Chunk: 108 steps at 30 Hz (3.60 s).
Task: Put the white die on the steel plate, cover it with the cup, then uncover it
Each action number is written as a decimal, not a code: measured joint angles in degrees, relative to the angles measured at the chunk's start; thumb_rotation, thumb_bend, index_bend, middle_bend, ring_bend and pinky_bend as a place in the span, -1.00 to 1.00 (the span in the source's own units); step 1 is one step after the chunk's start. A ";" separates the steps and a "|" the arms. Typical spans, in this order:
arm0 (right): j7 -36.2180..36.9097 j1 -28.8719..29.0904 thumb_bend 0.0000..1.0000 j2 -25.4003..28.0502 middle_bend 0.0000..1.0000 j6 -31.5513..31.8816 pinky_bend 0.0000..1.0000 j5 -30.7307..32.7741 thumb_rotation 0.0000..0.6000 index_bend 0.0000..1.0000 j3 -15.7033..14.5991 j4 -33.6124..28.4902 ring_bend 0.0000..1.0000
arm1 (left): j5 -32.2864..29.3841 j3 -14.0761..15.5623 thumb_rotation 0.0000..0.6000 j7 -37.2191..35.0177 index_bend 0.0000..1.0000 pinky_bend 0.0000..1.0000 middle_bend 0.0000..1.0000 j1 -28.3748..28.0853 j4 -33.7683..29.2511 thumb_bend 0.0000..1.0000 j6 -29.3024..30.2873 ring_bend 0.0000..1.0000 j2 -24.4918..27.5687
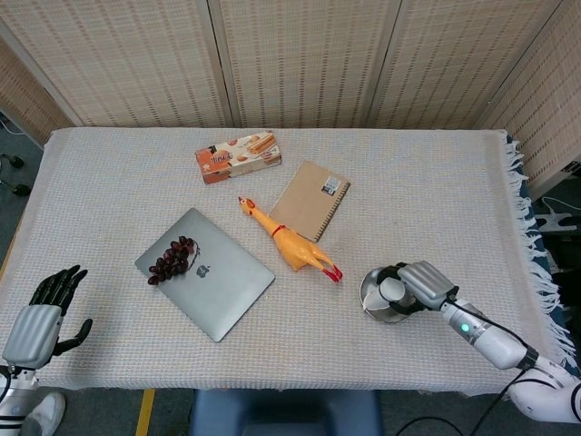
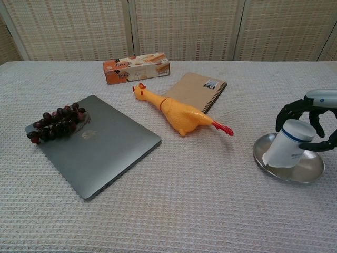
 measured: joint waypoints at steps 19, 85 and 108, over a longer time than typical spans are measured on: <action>-7.72 0.00 -0.37 -0.93 -0.13 2.11 0.10 1.74 1.00 0.26 0.34 1.45 -0.39 | -0.07 -0.07 1.00 -0.57 -1.00 -0.80 -1.00 -0.10 0.27 -0.25 -0.08 -1.00 0.19; -25.21 -0.39 -0.37 -2.29 -0.25 1.37 -0.04 7.25 1.00 -0.02 0.38 0.98 -0.61 | -0.24 0.36 1.00 0.47 -1.00 -0.78 -1.00 -0.63 0.17 -0.25 -1.27 -1.00 -0.50; -22.93 -0.53 -0.37 -0.36 -0.25 0.80 -0.03 5.21 1.00 -0.07 -1.36 -1.09 -0.61 | -0.46 0.47 1.00 1.17 -1.00 -0.78 -1.00 -0.95 0.38 -0.25 -2.03 -1.00 -1.04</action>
